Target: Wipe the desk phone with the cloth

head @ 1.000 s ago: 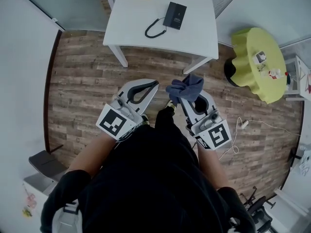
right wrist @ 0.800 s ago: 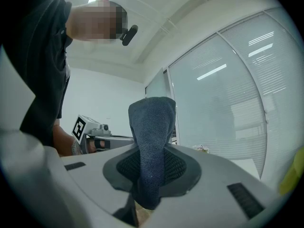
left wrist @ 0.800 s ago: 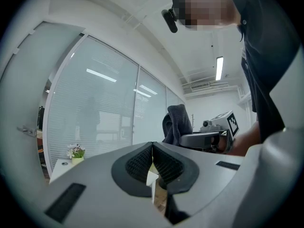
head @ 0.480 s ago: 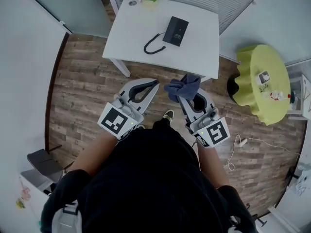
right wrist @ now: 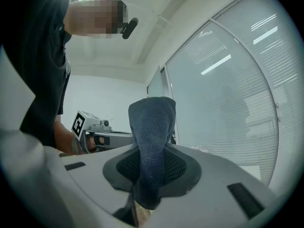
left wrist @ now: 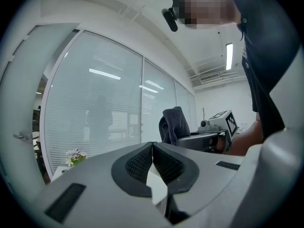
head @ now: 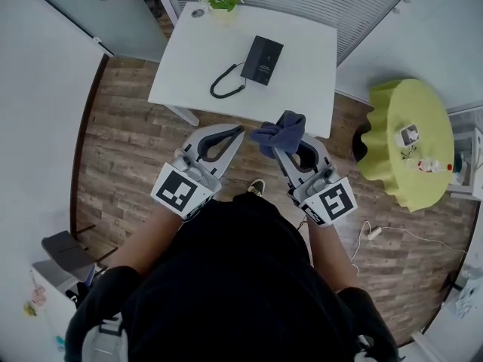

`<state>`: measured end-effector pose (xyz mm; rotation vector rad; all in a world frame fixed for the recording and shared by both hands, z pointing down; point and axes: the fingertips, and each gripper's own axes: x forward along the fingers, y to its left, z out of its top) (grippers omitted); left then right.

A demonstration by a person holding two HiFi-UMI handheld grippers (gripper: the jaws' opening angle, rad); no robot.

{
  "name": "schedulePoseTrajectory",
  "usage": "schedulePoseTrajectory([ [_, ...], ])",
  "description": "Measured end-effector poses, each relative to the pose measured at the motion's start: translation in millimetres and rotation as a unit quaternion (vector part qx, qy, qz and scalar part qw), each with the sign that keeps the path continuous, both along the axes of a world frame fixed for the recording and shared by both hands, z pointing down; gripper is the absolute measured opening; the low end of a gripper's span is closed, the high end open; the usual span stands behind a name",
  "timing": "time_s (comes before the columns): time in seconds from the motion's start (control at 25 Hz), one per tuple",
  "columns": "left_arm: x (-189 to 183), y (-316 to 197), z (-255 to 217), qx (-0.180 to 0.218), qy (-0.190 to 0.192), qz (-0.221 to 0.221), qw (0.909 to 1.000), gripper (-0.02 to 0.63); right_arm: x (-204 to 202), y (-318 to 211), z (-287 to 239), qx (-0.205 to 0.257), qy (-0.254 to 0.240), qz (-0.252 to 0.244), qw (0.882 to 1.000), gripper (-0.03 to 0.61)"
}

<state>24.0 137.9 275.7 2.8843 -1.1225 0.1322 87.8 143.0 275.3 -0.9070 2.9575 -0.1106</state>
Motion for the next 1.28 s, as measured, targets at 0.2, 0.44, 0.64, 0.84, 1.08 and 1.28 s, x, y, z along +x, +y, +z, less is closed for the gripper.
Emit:
schedulePoseTrajectory([
  [0.2,17,-17,4,-0.006,0.0,-0.009,0.9999,0.011,17,-23,6,-0.007,-0.002,-0.01,1.0,0.087],
  [0.44,24,-40,11,-0.02,-0.003,-0.011,0.9997,0.011,27,-50,12,-0.016,0.007,-0.009,1.0,0.087],
  [0.64,18,-75,19,-0.021,-0.005,0.004,0.9998,0.011,21,-88,23,-0.025,0.013,0.004,1.0,0.087],
  [0.84,11,-99,24,-0.02,0.0,0.018,0.9996,0.011,15,-106,26,-0.024,0.028,0.018,0.999,0.087],
  [1.08,-6,-162,30,-0.024,0.007,0.041,0.9989,0.011,1,-161,36,-0.037,0.046,0.046,0.997,0.087],
  [1.28,-22,-207,38,-0.035,0.009,0.056,0.9978,0.011,-15,-200,49,-0.05,0.063,0.068,0.994,0.087],
])
